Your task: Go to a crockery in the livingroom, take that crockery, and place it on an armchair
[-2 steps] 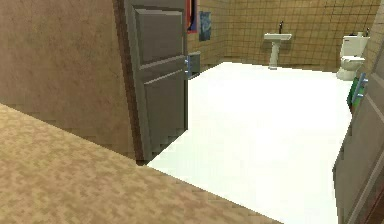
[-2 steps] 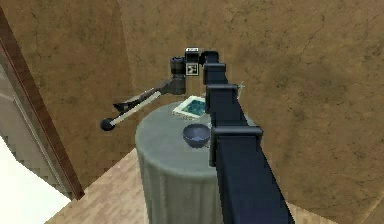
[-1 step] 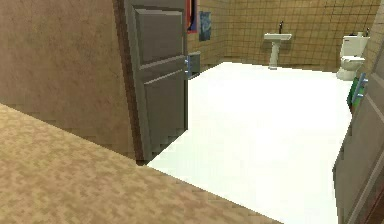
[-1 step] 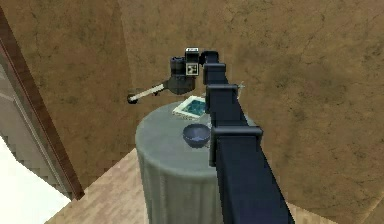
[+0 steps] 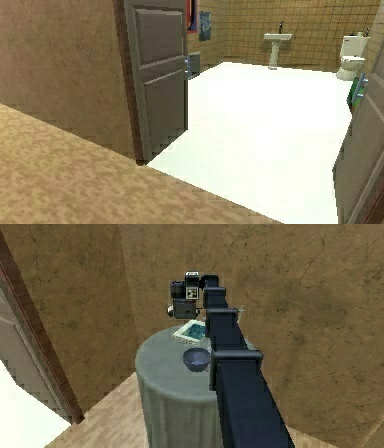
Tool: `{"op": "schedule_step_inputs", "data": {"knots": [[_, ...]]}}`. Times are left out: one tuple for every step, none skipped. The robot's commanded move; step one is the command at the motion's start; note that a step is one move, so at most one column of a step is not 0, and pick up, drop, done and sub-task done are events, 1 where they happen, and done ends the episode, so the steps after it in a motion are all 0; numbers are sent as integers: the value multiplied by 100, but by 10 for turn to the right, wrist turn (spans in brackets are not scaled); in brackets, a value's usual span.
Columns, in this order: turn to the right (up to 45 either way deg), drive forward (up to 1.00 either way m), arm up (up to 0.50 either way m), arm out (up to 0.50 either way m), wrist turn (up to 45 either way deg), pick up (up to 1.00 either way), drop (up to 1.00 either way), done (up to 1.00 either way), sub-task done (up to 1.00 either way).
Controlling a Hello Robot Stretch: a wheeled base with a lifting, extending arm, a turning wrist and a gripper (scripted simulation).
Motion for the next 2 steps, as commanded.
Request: {"op": "schedule_step_inputs", "data": {"knots": [[0, 0, 0, 0, 90, 0, 0, 0, 0], [0, 0, -24, 0, 0, 0, 0, 0, 0]]}}
